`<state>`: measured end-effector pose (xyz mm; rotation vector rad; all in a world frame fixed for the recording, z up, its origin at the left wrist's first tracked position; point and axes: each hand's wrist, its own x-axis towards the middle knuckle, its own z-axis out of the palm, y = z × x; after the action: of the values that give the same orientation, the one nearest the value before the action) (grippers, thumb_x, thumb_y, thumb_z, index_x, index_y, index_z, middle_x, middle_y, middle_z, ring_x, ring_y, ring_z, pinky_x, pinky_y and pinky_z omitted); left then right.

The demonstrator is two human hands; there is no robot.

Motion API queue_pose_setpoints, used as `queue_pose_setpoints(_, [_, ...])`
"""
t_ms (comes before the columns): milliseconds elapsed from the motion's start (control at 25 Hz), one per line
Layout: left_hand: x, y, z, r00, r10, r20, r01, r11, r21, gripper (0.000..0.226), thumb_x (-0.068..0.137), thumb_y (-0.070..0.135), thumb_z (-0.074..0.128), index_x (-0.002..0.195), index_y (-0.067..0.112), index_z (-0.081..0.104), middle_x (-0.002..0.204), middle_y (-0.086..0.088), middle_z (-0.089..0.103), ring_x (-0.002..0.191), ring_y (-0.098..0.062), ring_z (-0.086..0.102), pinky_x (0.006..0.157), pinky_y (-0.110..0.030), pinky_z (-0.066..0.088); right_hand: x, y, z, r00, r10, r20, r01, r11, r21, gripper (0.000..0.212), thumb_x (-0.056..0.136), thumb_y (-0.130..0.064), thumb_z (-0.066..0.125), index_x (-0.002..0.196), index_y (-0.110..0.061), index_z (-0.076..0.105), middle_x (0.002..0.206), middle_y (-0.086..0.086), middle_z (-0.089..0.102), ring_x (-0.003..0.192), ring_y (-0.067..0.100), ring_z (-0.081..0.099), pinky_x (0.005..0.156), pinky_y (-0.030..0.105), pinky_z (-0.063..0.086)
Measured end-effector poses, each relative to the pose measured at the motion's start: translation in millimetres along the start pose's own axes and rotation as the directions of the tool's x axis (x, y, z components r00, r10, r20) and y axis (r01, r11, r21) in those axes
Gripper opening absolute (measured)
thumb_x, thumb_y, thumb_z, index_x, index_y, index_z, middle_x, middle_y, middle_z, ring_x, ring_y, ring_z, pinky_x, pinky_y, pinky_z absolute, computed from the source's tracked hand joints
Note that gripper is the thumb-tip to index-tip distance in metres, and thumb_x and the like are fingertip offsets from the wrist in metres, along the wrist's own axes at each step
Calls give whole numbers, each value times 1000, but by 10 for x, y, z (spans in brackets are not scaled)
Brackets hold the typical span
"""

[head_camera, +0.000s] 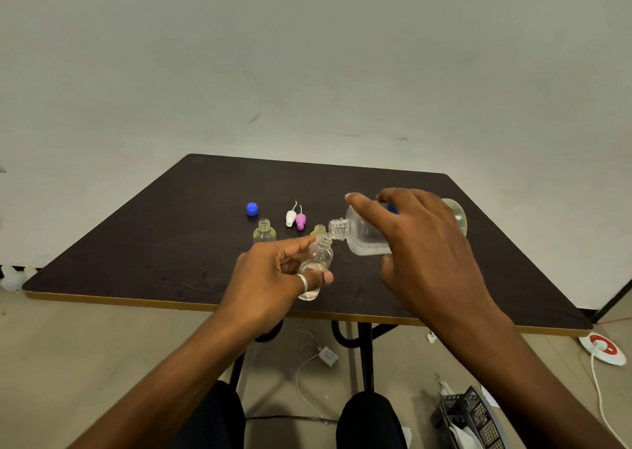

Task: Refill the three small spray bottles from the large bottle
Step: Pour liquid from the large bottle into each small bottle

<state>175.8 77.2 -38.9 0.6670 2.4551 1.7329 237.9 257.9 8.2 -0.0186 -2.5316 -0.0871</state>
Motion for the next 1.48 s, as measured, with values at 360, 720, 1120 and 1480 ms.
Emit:
queue_pose_setpoints(360, [-5,4,0,1000,-1,11,1,1000,-14,57,73,22,84,127,27,66,109,15,74,102,5,67,99,-28,52,-12,3,-8,1000,-5,-7,5,1000,-13,82,67,-7,81,138,-32,48,127,10,59,119,34,51,97,50,43])
queue_pose_setpoints(720, [-6,3,-3,1000,0,6,0,1000,-3,58,73,23,84,128,27,65,109,17,74,101,7,67,95,-23,52,-8,1,-21,1000,-14,-7,14,1000,-18,82,70,-8,79,140,-33,45,129,9,58,121,33,50,98,48,42])
queue_pose_setpoints(1120, [-10,8,-1,1000,-3,7,3,1000,-7,59,73,22,84,128,26,64,109,16,74,101,6,67,98,-28,53,-12,-1,-5,1000,-8,-10,8,1000,-22,83,65,-6,81,137,-31,49,125,10,61,117,34,53,94,49,44])
queue_pose_setpoints(1480, [-14,2,5,1000,-8,15,8,1000,-11,59,74,21,84,129,25,64,111,14,73,103,4,67,100,-32,53,-12,-3,-2,1000,-8,-7,7,1000,-20,83,65,-7,83,138,-31,49,126,11,60,118,36,52,95,51,44])
